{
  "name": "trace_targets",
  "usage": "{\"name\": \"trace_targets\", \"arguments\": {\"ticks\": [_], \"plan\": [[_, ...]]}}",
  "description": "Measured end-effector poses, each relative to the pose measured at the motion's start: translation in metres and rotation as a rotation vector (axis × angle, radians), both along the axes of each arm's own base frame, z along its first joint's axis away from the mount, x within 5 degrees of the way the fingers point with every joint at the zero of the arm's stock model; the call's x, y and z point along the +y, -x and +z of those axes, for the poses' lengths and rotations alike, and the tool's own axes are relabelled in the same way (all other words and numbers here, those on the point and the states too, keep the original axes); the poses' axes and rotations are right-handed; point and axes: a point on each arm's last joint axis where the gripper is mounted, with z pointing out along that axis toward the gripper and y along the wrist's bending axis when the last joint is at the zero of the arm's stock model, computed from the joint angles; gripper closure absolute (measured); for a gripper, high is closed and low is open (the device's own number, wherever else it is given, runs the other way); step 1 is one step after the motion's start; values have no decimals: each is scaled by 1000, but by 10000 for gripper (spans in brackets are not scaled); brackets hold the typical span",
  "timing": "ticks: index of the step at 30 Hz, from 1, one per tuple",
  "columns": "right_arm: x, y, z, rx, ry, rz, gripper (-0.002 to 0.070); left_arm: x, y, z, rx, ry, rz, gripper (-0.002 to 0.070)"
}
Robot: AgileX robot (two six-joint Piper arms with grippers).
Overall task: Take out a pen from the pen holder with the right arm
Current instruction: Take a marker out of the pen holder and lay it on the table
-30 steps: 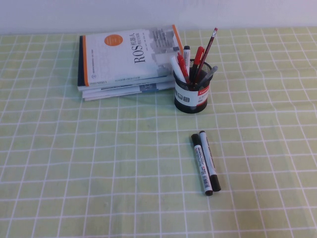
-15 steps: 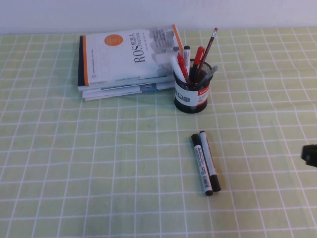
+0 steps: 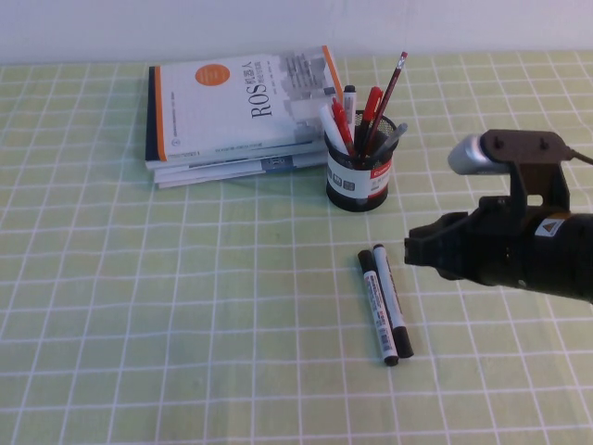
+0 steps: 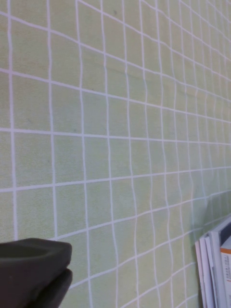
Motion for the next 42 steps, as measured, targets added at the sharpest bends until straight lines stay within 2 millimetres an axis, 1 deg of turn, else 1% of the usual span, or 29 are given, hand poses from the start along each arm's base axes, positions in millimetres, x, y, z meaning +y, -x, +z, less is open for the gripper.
{"name": "trace_targets", "arguments": {"ticks": [2,9,12,18,23,27,33,35,39,42], "plan": [[1,-5,0,-22,-3,-16,614,0,0,0,0,0,0,680],[-3,-17,9,-168,-41,-117,365,0,0,0,0,0,0,680],[-4,-24,11,-234,-46,-159,316,0,0,0,0,0,0,680],[-5,-43,5,-383,-33,-251,298,0,0,0,0,0,0,680],[-2,-62,-5,-431,-76,-282,295,0,0,0,0,0,0,680],[3,-85,-6,-471,-128,-281,295,0,0,0,0,0,0,680],[12,-125,-9,-523,-123,-264,294,0,0,0,0,0,0,680],[16,-135,-9,-544,-116,-250,294,0,0,0,0,0,0,680],[25,-155,-16,-571,-106,-233,290,0,0,0,0,0,0,680],[26,-167,-20,-595,-113,-243,265,0,0,0,0,0,0,680]]}}
